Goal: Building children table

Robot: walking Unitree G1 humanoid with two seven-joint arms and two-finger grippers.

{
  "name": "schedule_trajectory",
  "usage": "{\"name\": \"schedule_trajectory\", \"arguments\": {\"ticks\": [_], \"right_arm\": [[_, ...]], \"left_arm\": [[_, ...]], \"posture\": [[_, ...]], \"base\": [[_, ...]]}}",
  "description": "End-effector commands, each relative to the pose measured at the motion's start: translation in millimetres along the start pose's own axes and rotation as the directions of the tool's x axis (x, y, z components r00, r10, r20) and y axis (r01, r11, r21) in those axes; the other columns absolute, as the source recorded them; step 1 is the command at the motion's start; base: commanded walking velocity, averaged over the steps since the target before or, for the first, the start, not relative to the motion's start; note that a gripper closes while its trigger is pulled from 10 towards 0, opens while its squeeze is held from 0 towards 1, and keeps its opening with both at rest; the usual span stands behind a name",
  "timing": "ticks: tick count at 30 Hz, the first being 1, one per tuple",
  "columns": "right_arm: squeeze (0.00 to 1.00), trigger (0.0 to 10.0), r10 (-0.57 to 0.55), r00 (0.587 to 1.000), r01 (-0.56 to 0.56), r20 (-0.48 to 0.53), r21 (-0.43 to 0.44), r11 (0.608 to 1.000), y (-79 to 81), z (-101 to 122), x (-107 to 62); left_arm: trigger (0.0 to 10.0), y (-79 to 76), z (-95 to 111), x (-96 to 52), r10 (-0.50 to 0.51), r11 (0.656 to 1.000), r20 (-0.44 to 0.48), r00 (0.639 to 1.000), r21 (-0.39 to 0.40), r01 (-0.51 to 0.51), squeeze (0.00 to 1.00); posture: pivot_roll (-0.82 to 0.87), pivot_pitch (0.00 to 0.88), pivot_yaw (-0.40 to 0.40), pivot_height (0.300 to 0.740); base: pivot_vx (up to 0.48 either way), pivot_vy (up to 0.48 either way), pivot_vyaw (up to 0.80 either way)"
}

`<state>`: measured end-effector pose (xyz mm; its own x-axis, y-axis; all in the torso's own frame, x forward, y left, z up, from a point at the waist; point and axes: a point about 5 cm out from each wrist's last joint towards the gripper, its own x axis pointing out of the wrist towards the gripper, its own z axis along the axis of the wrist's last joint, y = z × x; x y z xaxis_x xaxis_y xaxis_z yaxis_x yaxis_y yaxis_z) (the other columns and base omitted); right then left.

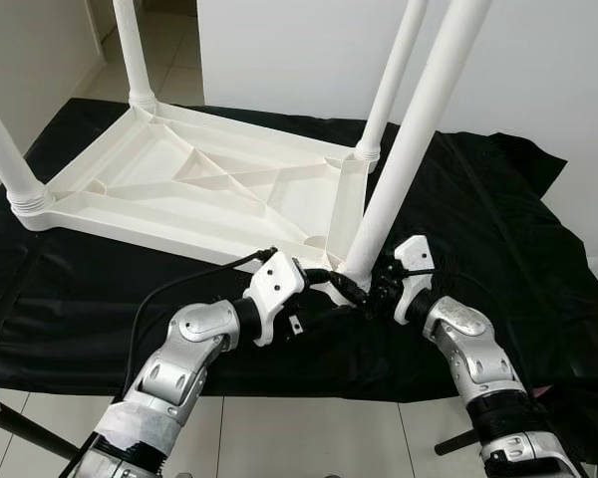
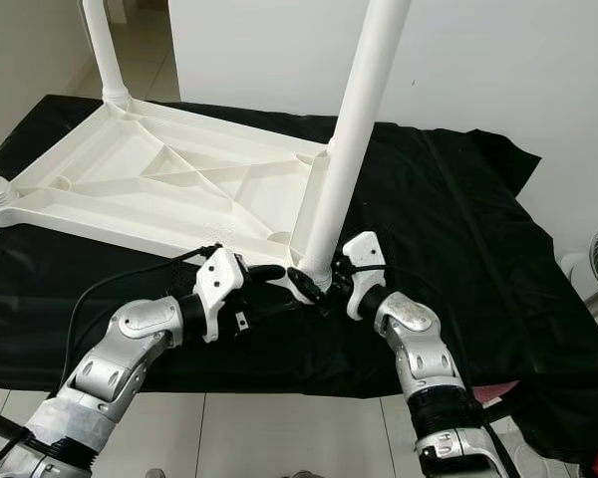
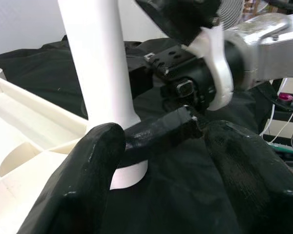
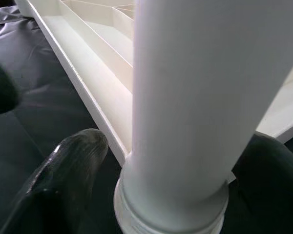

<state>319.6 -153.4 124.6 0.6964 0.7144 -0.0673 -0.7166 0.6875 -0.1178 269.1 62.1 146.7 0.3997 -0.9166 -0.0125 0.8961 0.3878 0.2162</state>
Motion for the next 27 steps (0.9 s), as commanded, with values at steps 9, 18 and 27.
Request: {"name": "schedule_trajectory", "arguments": {"ticks": [9, 18, 27], "right_arm": [[0.00, 0.0, 0.063, 0.998, -0.063, -0.015, -0.028, 0.998, -11.1, 2.2, 3.4], [0.00, 10.0, 0.030, 1.000, -0.030, 0.006, -0.007, 1.000, -10.2, -4.7, 3.5], [0.00, 10.0, -0.209, 0.975, 0.207, 0.073, 0.039, 0.978, -5.9, 2.1, 10.6]], "left_arm": [[10.0, -6.0, -0.4, 3.2, -0.037, 0.999, -0.009, 0.999, -0.003, 0.037, 0.00], [10.0, -6.3, -4.3, 1.3, -0.030, 0.999, -0.029, 0.999, -0.016, 0.030, 0.00], [10.0, -0.7, -6.7, -0.1, -0.006, 1.000, -0.037, 0.999, -0.013, 0.006, 0.00]], "posture": [[0.00, 0.000, -0.076, 0.740], [0.00, 0.000, -0.076, 0.740], [-0.01, 0.000, -0.090, 0.740]], "base": [[0.000, 0.000, 0.00], [0.000, 0.000, 0.00], [0.000, 0.000, 0.00]]}}
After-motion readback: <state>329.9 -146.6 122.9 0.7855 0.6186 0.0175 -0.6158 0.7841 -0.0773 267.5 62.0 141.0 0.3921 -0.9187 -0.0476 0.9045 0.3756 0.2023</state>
